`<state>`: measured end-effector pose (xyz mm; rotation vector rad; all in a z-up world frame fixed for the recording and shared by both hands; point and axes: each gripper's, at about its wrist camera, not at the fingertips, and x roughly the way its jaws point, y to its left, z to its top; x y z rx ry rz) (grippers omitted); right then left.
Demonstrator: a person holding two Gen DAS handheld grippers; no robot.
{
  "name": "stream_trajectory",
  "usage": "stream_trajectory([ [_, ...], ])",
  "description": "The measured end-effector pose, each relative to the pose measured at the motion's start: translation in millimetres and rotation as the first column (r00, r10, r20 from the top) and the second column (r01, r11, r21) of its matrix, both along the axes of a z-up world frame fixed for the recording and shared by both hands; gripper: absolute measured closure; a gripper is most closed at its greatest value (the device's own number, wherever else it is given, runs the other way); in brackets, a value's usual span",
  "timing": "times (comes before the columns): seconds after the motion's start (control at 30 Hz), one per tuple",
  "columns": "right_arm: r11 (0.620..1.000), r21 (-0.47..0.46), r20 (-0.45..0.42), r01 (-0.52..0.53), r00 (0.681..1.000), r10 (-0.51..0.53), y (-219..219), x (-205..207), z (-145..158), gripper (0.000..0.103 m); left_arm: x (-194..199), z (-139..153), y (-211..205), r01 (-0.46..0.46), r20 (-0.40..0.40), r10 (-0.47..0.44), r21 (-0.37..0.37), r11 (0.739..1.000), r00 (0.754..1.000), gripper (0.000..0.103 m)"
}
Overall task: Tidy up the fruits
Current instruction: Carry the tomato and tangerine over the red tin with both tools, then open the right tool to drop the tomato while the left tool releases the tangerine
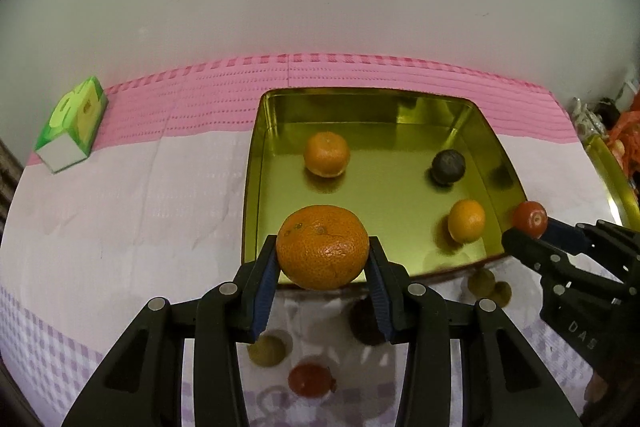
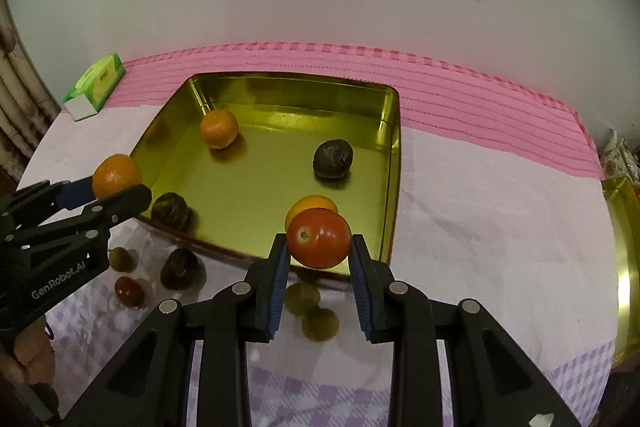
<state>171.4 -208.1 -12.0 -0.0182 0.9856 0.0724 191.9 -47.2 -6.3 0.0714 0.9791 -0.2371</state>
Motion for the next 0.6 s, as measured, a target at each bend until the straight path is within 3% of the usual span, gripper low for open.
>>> stream_trajectory([
  [0.6, 1.000, -0.013, -0.038, -0.005, 0.999, 0.005, 3.0, 22.5, -21.8, 0.075, 29.0, -26.3, -8.8, -0.010, -0.048, 0.012, 0.042, 0.999, 0.999, 0.060],
])
